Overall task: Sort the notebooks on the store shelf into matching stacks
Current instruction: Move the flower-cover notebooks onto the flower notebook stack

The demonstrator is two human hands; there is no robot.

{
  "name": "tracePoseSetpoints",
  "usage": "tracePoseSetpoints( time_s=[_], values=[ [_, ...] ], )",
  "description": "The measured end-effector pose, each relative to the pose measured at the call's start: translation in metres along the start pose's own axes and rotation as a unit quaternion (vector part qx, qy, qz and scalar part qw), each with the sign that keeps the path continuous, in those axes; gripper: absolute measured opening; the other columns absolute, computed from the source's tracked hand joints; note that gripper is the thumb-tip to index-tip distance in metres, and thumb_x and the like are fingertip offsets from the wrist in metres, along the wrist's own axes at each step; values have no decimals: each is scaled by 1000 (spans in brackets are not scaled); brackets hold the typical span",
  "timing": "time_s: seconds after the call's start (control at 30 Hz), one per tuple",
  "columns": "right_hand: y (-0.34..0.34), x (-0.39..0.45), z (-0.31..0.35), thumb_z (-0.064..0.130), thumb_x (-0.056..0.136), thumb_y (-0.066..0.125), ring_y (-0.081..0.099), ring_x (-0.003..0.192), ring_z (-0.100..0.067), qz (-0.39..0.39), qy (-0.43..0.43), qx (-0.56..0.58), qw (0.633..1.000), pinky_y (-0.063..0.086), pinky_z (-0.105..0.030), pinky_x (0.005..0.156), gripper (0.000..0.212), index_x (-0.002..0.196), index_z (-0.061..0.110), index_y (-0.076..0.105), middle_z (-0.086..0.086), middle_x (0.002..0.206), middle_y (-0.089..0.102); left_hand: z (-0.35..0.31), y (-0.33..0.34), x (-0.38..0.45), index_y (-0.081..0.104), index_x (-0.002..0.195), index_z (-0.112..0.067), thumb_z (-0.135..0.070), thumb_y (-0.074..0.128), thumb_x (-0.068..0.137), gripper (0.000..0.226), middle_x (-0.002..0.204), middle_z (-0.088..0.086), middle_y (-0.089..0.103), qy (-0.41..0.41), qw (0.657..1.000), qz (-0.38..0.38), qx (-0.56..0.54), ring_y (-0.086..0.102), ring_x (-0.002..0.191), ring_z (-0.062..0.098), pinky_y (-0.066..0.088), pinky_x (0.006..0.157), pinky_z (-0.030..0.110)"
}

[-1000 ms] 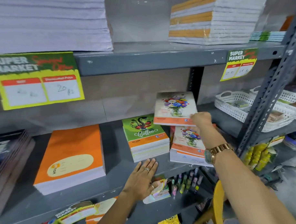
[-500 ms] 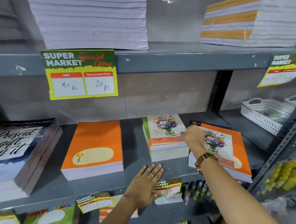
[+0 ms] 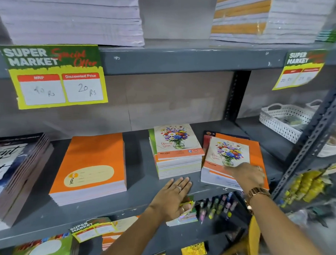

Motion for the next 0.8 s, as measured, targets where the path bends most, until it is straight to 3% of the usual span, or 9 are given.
tracePoseSetpoints(
  time_s=[0.13,0.2,0.33,0.47,0.53,0.57,0.67,0.8],
  values=[
    [-4,3,-1,63,69,66,65,99,-30,11,-35,24,999,40,-24,57,65,103,7,66,-13,111,67,-4,4,7,-5,148,-16,-69,-17,61,102,159,2,-5,8,1000,-11,5,-7,146,18,-11,116,32],
    [-7,3,-2,61,70,66,65,102,-29,19,-31,26,999,43,-25,61,64,106,7,65,-13,114,66,-3,6,8,-5,148,-17,-70,-16,63,101,159,2,-5,6,1000,-15,9,-7,147,19,-12,116,34],
    [-9,6,-6,56,73,67,59,113,-32,45,-42,52,997,49,-33,85,67,116,6,59,-14,125,61,-2,8,8,-5,148,-17,-71,-5,74,91,159,2,-6,5,1000,-13,27,-7,147,20,-19,111,35],
    [-14,12,1,19,80,62,65,92,-34,32,-59,249,966,55,-40,81,19,88,2,61,-20,109,66,-2,6,8,-7,147,-18,-68,-13,64,97,159,1,-7,7,1000,-12,26,-9,146,18,-18,111,31],
    [-27,10,8,10,82,53,66,90,-41,19,-37,344,938,56,-50,82,13,79,-1,58,-25,109,66,-2,5,7,-6,147,-18,-69,-16,62,100,159,1,-6,8,1000,-18,16,-8,146,19,-16,112,31],
    [-36,6,11,9,85,50,66,92,-42,5,-27,379,925,56,-50,82,14,85,-3,58,-25,112,65,-2,5,6,-5,148,-18,-70,-16,62,101,159,2,-5,10,1000,-16,13,-8,146,19,-16,112,31],
    [-65,-11,19,8,93,43,65,92,-33,-51,-31,405,912,48,-28,66,27,115,-7,52,-14,112,62,-1,3,2,-5,148,-19,-70,-13,65,98,159,0,-6,10,1000,-8,13,-8,146,18,-15,112,30],
    [-89,-34,32,14,93,39,62,99,-44,-112,-95,373,916,52,-44,82,28,114,-1,48,-27,116,62,6,-1,-11,-6,147,-20,-53,21,94,68,159,-1,-7,-5,1000,-5,14,-9,146,18,-13,114,31]
  ],
)
Point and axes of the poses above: each hand's wrist, its own x-axis towards the middle knuckle, its own y-axis out of the palm, z = x × y, the point moved 2 cm from there along x, towards the middle knuckle
